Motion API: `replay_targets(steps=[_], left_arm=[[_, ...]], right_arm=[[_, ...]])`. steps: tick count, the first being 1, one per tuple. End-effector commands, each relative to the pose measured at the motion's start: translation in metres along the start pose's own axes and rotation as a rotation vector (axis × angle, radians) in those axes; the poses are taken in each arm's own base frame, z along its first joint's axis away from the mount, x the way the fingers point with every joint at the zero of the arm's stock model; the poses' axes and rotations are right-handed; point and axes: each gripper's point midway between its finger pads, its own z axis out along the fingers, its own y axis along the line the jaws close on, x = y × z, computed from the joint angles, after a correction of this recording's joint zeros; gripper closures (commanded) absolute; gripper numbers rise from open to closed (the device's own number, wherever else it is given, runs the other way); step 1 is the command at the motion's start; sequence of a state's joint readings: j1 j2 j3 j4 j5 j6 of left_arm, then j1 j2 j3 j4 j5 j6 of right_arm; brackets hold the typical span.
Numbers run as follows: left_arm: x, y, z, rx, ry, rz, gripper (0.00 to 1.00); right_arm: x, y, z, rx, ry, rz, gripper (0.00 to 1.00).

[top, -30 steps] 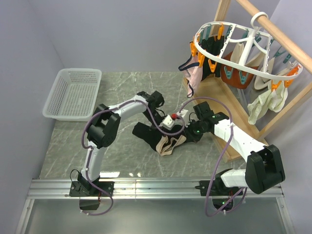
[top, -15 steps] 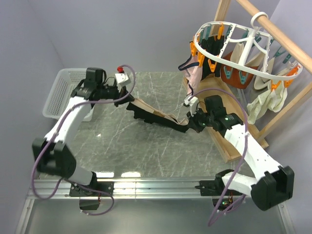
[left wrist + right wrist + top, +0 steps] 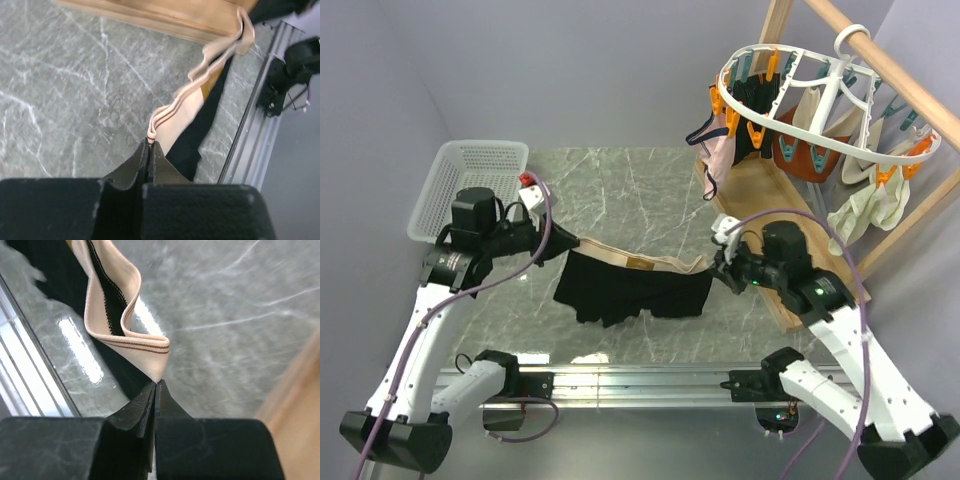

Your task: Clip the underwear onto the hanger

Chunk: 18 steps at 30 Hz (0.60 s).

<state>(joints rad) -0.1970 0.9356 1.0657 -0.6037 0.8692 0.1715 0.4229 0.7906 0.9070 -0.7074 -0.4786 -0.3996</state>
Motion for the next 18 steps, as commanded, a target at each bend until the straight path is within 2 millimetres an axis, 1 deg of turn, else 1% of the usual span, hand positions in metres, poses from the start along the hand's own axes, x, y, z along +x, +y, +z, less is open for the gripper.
replay_targets(steps=[1, 2, 3, 4, 5, 6, 7, 8, 9, 10, 11, 12, 13, 15, 16, 18], left_arm=[[0.035, 0.041, 0.018, -0.149, 0.107, -0.240, 1.00], [0.042, 0.052, 0.023, -0.177, 0.134, -0.278, 1.00], [0.050, 0.063, 0.029, -0.200, 0.162, -0.299, 1.00], [0.067, 0.083, 0.041, -0.231, 0.223, -0.346, 1.00], [0.074, 0.093, 0.046, -0.249, 0.252, -0.366, 1.00], [0.079, 0.101, 0.054, -0.262, 0.261, -0.416, 1.00], [0.094, 0.117, 0.065, -0.282, 0.306, -0.446, 1.00], [0.101, 0.125, 0.070, -0.293, 0.321, -0.456, 1.00], [0.107, 0.133, 0.076, -0.301, 0.329, -0.458, 1.00], [0.117, 0.147, 0.085, -0.315, 0.344, -0.462, 1.00], [0.121, 0.154, 0.091, -0.324, 0.343, -0.451, 1.00], [0.126, 0.161, 0.095, -0.329, 0.350, -0.437, 1.00], [0.132, 0.171, 0.104, -0.335, 0.345, -0.433, 1.00], [0.139, 0.182, 0.111, -0.340, 0.356, -0.437, 1.00], [0.145, 0.190, 0.119, -0.339, 0.360, -0.442, 1.00], [0.151, 0.192, 0.126, -0.324, 0.365, -0.448, 1.00]], right_arm=[[0.037, -0.006, 0.040, 0.017, 0.145, 0.094, 1.00], [0.038, -0.018, 0.051, 0.062, 0.146, 0.097, 1.00], [0.041, -0.025, 0.059, 0.087, 0.161, 0.112, 1.00], [0.053, -0.032, 0.073, 0.106, 0.208, 0.149, 1.00], [0.050, -0.044, 0.083, 0.148, 0.197, 0.152, 1.00], [0.053, -0.055, 0.088, 0.194, 0.217, 0.164, 1.00], [0.068, -0.060, 0.101, 0.201, 0.271, 0.195, 1.00], [0.065, -0.066, 0.109, 0.218, 0.267, 0.200, 1.00], [0.068, -0.070, 0.115, 0.229, 0.281, 0.216, 1.00], [0.080, -0.071, 0.124, 0.231, 0.325, 0.247, 1.00], [0.079, -0.074, 0.131, 0.238, 0.319, 0.259, 1.00], [0.083, -0.076, 0.135, 0.245, 0.334, 0.269, 1.00], [0.094, -0.077, 0.142, 0.251, 0.371, 0.295, 1.00], [0.097, -0.081, 0.149, 0.264, 0.382, 0.305, 1.00], [0.103, -0.083, 0.153, 0.275, 0.407, 0.316, 1.00], [0.108, -0.086, 0.155, 0.287, 0.424, 0.325, 1.00]])
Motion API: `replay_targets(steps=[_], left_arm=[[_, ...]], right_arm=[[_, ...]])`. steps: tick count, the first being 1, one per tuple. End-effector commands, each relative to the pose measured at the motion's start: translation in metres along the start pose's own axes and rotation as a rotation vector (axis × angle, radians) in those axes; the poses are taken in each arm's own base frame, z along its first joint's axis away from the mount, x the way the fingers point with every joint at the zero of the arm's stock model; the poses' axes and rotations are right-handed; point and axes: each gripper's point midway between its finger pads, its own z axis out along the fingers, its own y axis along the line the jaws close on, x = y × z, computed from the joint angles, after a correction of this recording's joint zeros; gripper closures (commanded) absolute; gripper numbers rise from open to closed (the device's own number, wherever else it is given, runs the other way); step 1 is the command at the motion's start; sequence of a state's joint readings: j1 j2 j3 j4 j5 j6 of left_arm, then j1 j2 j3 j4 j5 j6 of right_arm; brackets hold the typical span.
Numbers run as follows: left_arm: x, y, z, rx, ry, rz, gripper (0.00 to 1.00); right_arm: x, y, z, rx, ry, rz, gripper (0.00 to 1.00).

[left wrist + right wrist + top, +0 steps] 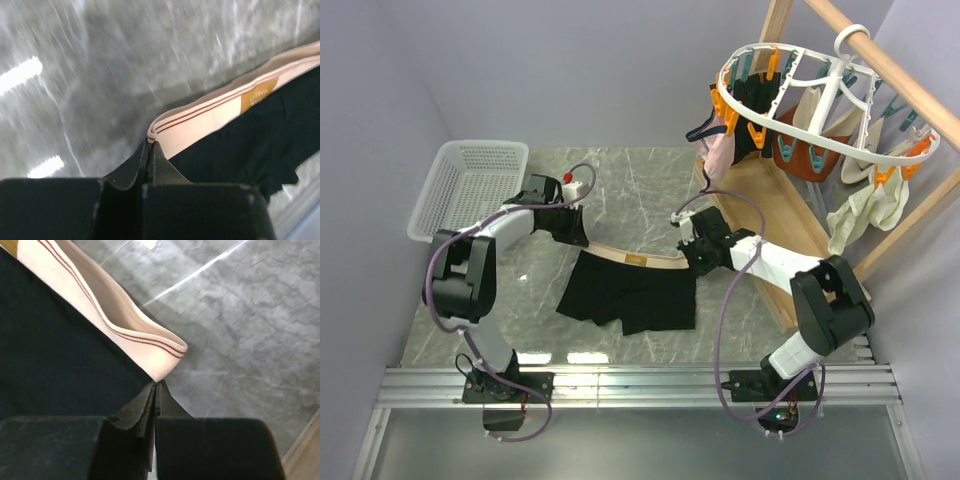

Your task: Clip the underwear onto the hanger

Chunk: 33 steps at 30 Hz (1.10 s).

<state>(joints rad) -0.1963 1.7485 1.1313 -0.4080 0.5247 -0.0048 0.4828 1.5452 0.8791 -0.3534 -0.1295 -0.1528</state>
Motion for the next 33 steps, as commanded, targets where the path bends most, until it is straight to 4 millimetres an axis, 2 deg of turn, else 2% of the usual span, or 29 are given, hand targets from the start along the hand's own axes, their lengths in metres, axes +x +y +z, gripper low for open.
replay_targets(steps=[1, 2, 3, 5, 6, 8, 9, 10, 11, 12, 14, 15, 17, 18, 20, 21, 22, 23, 24, 25, 26, 27, 28, 29, 32, 33], left_arm=[[-0.039, 0.010, 0.012, -0.015, -0.101, 0.050, 0.99], [-0.038, 0.011, 0.016, -0.006, -0.097, 0.050, 0.97], [-0.038, 0.007, 0.019, 0.017, -0.091, 0.050, 0.88], [-0.037, 0.005, 0.022, 0.035, -0.079, 0.044, 0.76], [-0.038, 0.001, 0.020, 0.053, -0.083, 0.049, 0.66], [-0.043, -0.006, 0.008, 0.063, -0.114, 0.097, 0.56], [-0.048, -0.010, 0.000, 0.069, -0.142, 0.114, 0.34], [-0.052, -0.021, -0.016, 0.088, -0.180, 0.139, 0.21], [-0.056, -0.025, -0.025, 0.092, -0.208, 0.156, 0.19], [-0.064, -0.035, -0.043, 0.098, -0.256, 0.186, 0.12], [-0.073, -0.045, -0.063, 0.098, -0.308, 0.206, 0.02], [-0.082, -0.056, -0.082, 0.101, -0.357, 0.234, 0.01], [-0.090, -0.070, -0.101, 0.128, -0.402, 0.260, 0.01], [-0.097, -0.079, -0.117, 0.132, -0.439, 0.288, 0.01], [-0.105, -0.091, -0.133, 0.147, -0.483, 0.258, 0.01], [-0.112, -0.099, -0.147, 0.145, -0.522, 0.279, 0.01], [-0.116, -0.105, -0.154, 0.154, -0.551, 0.293, 0.01], [-0.119, -0.112, -0.162, 0.170, -0.577, 0.318, 0.01], [-0.119, -0.122, -0.174, 0.186, -0.615, 0.354, 0.01], [-0.126, -0.131, -0.185, 0.200, -0.674, 0.413, 0.01], [-0.129, -0.137, -0.193, 0.212, -0.708, 0.431, 0.01], [-0.131, -0.141, -0.201, 0.208, -0.749, 0.425, 0.01], [-0.131, -0.145, -0.204, 0.228, -0.761, 0.376, 0.01], [-0.142, -0.152, -0.216, 0.237, -0.837, 0.427, 0.01], [-0.138, -0.177, -0.221, 0.354, -0.839, 0.534, 0.01], [-0.143, -0.180, -0.215, 0.349, -0.833, 0.514, 0.01]], right_arm=[[-0.025, -0.015, 0.004, 0.079, -0.054, 0.039, 0.98], [-0.024, -0.017, 0.005, 0.091, -0.046, 0.042, 0.93], [-0.023, -0.019, 0.004, 0.096, -0.046, 0.049, 0.79], [-0.021, -0.018, 0.000, 0.089, -0.052, 0.059, 0.65], [-0.023, -0.018, -0.003, 0.089, -0.064, 0.063, 0.53], [-0.031, -0.017, -0.021, 0.086, -0.126, 0.057, 0.42], [-0.034, -0.012, -0.029, 0.067, -0.152, 0.048, 0.34], [-0.042, -0.009, -0.045, 0.059, -0.206, 0.034, 0.33], [-0.046, -0.006, -0.055, 0.049, -0.239, 0.028, 0.33], [-0.056, -0.001, -0.076, 0.031, -0.313, 0.001, 0.32], [-0.057, 0.003, -0.092, 0.026, -0.367, -0.020, 0.29], [-0.064, 0.007, -0.113, 0.021, -0.438, -0.047, 0.28], [-0.061, 0.010, -0.127, 0.018, -0.480, -0.072, 0.27], [-0.065, 0.012, -0.145, 0.028, -0.544, -0.096, 0.26], [-0.063, 0.013, -0.160, 0.038, -0.591, -0.119, 0.21], [-0.065, 0.016, -0.177, 0.043, -0.646, -0.143, 0.20], [-0.064, 0.017, -0.184, 0.046, -0.667, -0.154, 0.20], [-0.063, 0.018, -0.191, 0.050, -0.691, -0.163, 0.18], [-0.064, 0.020, -0.208, 0.059, -0.745, -0.175, 0.16], [-0.063, 0.020, -0.214, 0.066, -0.766, -0.174, 0.13], [-0.064, 0.020, -0.222, 0.075, -0.794, -0.174, 0.05], [-0.064, 0.020, -0.235, 0.085, -0.844, -0.145, 0.02], [-0.065, 0.019, -0.240, 0.095, -0.874, -0.125, 0.01], [-0.065, 0.013, -0.245, 0.125, -0.892, -0.092, 0.00], [-0.065, 0.021, -0.264, 0.095, -0.916, -0.088, 0.01], [-0.066, 0.022, -0.266, 0.087, -0.912, -0.083, 0.02]])
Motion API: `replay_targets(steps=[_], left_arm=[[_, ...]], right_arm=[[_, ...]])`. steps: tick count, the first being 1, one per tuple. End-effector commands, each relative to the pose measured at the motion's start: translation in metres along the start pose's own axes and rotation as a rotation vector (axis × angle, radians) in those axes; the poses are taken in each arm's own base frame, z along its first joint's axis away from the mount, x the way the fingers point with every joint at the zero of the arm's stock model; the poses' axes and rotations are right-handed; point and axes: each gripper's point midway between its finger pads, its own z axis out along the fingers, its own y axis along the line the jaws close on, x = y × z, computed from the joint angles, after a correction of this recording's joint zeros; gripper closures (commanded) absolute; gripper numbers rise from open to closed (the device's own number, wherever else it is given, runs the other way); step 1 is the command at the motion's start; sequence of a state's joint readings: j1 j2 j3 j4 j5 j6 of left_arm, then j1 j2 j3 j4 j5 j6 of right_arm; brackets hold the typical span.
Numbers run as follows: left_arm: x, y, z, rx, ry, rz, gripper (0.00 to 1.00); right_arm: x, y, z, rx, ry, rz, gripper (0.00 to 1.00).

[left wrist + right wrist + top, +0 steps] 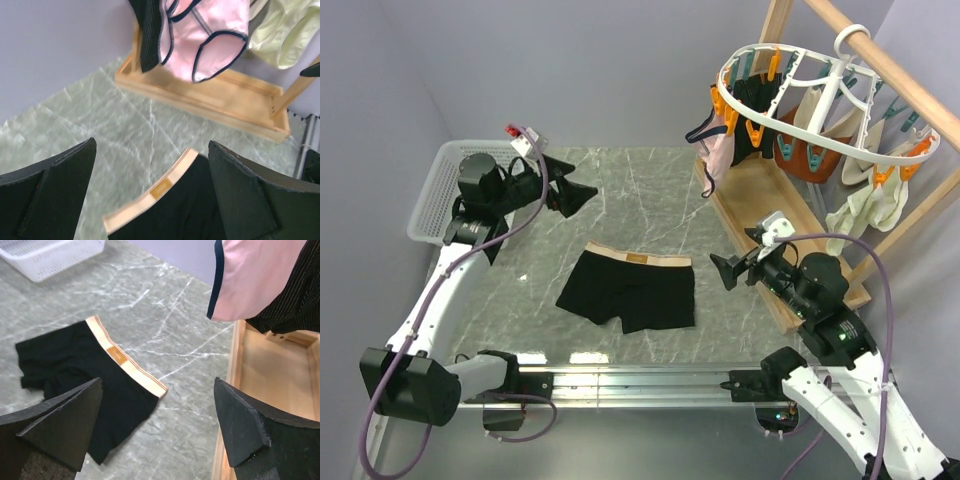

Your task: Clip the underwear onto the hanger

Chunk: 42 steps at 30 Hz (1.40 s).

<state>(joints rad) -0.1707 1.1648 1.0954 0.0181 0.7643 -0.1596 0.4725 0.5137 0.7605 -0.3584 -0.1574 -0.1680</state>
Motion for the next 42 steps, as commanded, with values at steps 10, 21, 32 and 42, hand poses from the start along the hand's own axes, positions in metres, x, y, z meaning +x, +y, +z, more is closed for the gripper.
replay_targets(steps=[10, 21, 32, 42], left_arm=[[-0.051, -0.139, 0.087, 0.176, -0.337, 0.175, 0.07], [-0.066, -0.193, 0.135, 0.297, -0.586, 0.043, 0.22], [-0.097, -0.224, 0.202, 0.427, -0.747, -0.121, 0.31], [-0.086, -0.213, 0.248, 0.413, -0.745, -0.177, 0.23]], right_arm=[[-0.101, -0.025, -0.025, 0.155, -0.153, 0.325, 0.08], [-0.190, -0.075, -0.022, 0.372, -0.318, 0.474, 0.31], [-0.224, -0.088, -0.012, 0.372, -0.348, 0.492, 0.35], [-0.226, -0.088, -0.012, 0.372, -0.349, 0.467, 0.36]])
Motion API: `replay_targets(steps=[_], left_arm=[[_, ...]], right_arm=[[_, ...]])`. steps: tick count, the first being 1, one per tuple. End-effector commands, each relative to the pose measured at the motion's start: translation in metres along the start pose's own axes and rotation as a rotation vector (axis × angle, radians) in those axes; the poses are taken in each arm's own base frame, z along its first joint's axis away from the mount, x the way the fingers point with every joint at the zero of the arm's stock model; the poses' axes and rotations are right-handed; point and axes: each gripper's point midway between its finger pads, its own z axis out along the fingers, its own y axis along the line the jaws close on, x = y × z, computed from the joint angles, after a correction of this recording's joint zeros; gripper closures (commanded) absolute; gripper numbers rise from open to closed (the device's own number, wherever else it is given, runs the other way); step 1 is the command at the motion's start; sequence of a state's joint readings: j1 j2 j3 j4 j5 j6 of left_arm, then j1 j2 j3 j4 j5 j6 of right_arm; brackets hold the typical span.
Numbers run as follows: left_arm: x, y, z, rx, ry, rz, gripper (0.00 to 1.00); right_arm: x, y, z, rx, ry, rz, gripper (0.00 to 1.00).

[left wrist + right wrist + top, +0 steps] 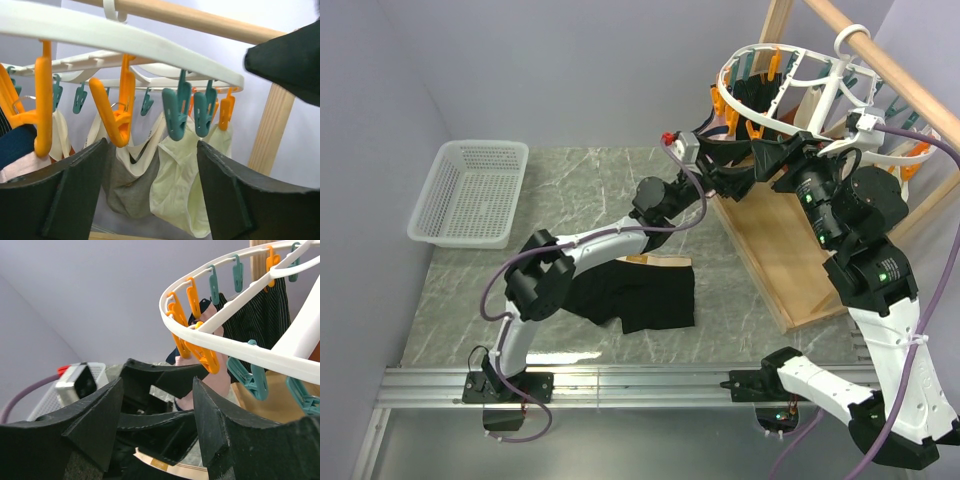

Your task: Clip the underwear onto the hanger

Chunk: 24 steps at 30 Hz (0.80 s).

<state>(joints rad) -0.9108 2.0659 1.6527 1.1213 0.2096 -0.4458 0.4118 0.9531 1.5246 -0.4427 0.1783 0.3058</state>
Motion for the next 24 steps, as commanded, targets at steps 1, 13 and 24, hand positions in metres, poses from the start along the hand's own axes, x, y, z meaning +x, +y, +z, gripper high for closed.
replay_targets(steps=[1, 13, 24], left_arm=[[-0.024, -0.004, 0.015, 0.022, -0.091, -0.024, 0.21], [-0.016, 0.011, 0.031, 0.042, -0.124, -0.102, 0.24], [-0.018, 0.006, 0.033, 0.088, -0.142, -0.105, 0.41]], right_arm=[[-0.023, 0.004, -0.007, -0.012, -0.064, 0.002, 0.35], [-0.021, 0.001, -0.011, -0.012, -0.065, -0.029, 0.36], [-0.016, -0.003, -0.012, -0.001, -0.058, -0.038, 0.37]])
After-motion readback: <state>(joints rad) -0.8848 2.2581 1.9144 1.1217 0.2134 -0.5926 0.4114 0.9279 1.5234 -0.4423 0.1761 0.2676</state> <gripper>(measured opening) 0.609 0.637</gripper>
